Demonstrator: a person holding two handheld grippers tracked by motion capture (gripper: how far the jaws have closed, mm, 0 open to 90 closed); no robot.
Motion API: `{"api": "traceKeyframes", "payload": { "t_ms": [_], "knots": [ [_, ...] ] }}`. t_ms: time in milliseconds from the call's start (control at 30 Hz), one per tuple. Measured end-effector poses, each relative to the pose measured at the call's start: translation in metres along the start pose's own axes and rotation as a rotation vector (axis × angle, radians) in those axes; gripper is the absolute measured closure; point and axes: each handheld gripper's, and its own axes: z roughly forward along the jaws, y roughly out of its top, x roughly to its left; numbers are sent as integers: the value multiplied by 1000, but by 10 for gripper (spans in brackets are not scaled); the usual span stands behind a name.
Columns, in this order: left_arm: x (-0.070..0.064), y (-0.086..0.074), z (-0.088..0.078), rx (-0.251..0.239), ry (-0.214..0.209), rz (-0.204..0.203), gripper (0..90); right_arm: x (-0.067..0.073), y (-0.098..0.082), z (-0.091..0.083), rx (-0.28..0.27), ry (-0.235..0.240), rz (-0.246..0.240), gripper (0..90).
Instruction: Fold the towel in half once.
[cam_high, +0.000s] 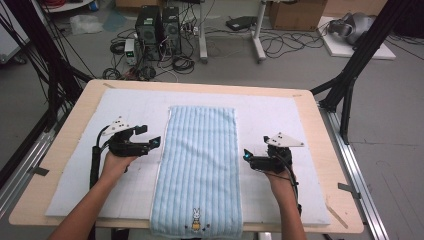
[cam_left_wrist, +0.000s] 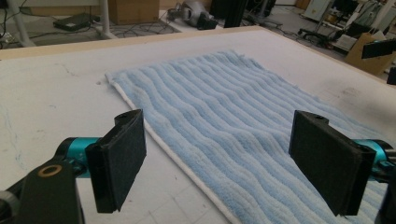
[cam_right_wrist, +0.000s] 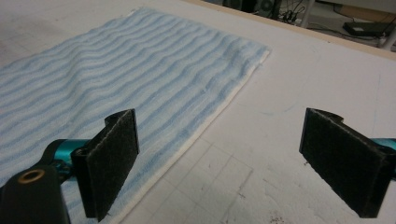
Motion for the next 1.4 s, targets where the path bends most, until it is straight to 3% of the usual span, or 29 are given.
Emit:
{"api": "traceKeyframes", "payload": {
  "t_ms": [700,933,1067,1167,1300,1400],
  "knots": [
    [5,0,6,45,-22,-62,218,0,-1,14,61,43,43,112],
    [4,8,12,26,8,-79,185,-1,2,13,63,52,78,113],
    [10,12,22,73,30,-84,197,-1,4,13,61,57,85,113],
    [15,12,30,93,35,-98,255,0,5,18,66,72,76,114],
    [24,7,48,180,50,-119,332,-2,12,30,101,75,70,115],
    [27,8,59,205,78,-117,359,-5,20,42,120,76,76,114]
  ]
}}
